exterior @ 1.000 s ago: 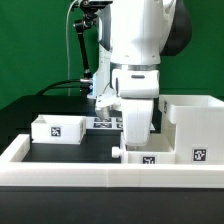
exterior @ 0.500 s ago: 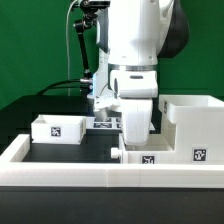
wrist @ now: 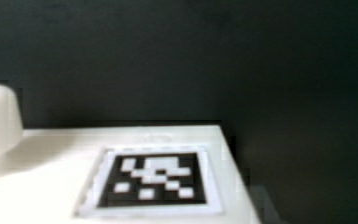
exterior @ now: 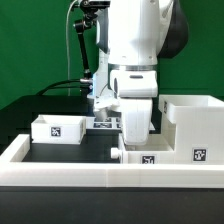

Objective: Assemble drawer

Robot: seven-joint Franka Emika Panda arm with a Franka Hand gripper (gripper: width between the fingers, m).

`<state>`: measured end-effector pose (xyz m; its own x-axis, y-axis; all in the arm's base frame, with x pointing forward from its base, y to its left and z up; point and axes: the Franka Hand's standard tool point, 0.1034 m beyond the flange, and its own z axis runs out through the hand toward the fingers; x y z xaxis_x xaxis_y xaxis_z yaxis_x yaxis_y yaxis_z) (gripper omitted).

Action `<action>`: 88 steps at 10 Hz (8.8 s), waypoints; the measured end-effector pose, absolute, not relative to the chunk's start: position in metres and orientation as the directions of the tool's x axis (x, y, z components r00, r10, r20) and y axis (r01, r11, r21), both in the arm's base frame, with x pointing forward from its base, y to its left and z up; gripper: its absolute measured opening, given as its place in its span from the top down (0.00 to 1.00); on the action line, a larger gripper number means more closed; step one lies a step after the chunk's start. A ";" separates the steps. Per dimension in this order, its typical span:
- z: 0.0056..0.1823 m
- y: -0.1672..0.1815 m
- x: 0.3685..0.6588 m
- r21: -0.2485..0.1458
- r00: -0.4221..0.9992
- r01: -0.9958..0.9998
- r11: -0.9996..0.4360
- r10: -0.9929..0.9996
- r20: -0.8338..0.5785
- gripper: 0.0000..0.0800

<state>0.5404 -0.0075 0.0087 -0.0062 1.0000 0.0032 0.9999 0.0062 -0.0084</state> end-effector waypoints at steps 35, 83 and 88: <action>0.008 -0.013 0.539 -0.018 -0.077 0.997 0.076 0.997 -0.011 0.95; 0.019 -0.004 0.590 -0.014 -0.043 0.999 0.047 0.975 0.220 0.19; 0.020 -0.002 0.594 -0.013 -0.011 1.000 0.015 0.976 0.219 0.19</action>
Offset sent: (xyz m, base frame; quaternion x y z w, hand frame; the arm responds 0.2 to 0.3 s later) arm -0.0087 -0.0037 0.0018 0.0091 -0.0182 -0.0280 0.9994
